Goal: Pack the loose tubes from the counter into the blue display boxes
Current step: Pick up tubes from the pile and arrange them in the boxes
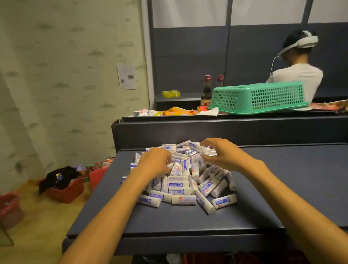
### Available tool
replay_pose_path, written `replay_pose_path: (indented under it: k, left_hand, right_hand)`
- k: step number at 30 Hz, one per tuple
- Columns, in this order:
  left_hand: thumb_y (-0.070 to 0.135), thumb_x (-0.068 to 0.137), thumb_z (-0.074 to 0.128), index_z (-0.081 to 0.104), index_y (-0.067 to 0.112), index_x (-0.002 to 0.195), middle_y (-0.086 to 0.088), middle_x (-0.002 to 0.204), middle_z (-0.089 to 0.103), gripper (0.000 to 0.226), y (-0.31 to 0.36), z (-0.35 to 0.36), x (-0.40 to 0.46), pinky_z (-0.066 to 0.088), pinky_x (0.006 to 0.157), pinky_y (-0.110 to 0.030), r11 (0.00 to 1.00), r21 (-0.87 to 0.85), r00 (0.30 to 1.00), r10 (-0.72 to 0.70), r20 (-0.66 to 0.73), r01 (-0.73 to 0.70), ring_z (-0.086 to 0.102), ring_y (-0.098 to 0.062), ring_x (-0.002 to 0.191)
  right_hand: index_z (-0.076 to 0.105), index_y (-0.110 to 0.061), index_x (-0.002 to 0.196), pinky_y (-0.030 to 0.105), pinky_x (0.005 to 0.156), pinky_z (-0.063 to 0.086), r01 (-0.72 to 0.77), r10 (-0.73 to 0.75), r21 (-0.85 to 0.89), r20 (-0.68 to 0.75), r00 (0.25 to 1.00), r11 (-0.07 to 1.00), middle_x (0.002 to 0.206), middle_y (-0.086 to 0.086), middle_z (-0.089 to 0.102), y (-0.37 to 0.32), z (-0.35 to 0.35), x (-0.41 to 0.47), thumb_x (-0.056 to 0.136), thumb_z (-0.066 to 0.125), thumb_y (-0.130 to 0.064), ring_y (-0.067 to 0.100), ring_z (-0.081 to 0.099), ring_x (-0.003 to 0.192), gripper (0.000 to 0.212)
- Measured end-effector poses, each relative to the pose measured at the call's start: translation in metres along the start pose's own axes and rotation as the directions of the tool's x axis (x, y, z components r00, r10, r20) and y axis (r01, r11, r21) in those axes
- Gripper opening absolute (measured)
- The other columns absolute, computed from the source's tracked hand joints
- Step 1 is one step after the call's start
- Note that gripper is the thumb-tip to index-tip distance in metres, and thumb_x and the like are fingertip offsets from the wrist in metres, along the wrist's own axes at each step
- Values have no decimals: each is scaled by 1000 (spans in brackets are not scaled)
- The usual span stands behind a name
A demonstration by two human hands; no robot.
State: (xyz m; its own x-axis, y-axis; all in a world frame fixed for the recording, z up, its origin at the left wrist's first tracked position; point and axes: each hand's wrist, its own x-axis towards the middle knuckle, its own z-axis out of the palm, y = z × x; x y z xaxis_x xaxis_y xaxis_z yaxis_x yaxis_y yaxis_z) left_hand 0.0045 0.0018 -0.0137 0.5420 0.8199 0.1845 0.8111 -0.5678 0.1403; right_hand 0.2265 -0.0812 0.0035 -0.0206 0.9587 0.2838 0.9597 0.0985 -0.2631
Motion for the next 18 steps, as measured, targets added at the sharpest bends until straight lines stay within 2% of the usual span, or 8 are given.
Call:
replay_pose_path:
  k: [4, 9, 12, 14, 16, 18]
  left_hand:
    - [35, 86, 67, 67, 28, 102, 6, 105, 69, 18, -1, -3, -7, 54, 85, -35, 996, -89, 1000, -29, -9, 28, 63, -13, 93]
    - [32, 89, 65, 61, 27, 102, 6, 107, 67, 15, 1, -5, -13, 52, 83, -33, 983, -179, 999, -47, -11, 45, 62, -13, 93]
    - [23, 87, 68, 60, 26, 106, 5, 104, 63, 21, 1, -13, -15, 51, 71, -24, 935, -354, 994, -67, -92, 31, 58, -7, 79]
    - [15, 84, 71, 62, 25, 110, 3, 104, 60, 29, -2, -21, -16, 46, 65, -17, 913, -409, 984, -73, -162, 1, 56, -6, 76]
    - [13, 80, 76, 67, 25, 110, 3, 104, 58, 34, -6, -28, -17, 44, 66, -13, 891, -454, 979, -90, -182, -2, 60, -8, 81]
    - [14, 76, 80, 71, 24, 103, 2, 104, 60, 31, -10, -32, -18, 47, 70, -17, 869, -494, 974, -119, -195, 7, 63, -11, 85]
  right_hand:
    - [53, -23, 130, 36, 93, 50, 7, -7, 36, 0, 1000, 999, 131, 0, 58, 5, -3, -5, 90, 62, -34, 18, 56, 114, 42]
    - [53, -23, 130, 33, 91, 50, 13, -14, 66, 5, 1000, 998, 131, 0, 58, 6, -4, -6, 90, 62, -33, 17, 56, 112, 42]
    - [52, -25, 130, 34, 91, 51, 20, -21, 80, 7, 1000, 997, 132, -2, 57, 9, -4, -5, 90, 63, -35, 16, 56, 111, 42]
    - [52, -26, 129, 34, 91, 51, 17, -18, 92, 7, 1000, 996, 132, -3, 57, 12, -5, -5, 90, 63, -36, 15, 57, 110, 42]
    - [53, -26, 129, 33, 89, 51, 16, -17, 105, 6, 1000, 994, 131, -3, 57, 13, -4, -4, 90, 63, -35, 15, 57, 109, 42]
    - [53, -25, 129, 32, 88, 51, 20, -20, 113, 5, 1000, 993, 131, -2, 58, 14, -4, -3, 90, 63, -35, 15, 58, 107, 42]
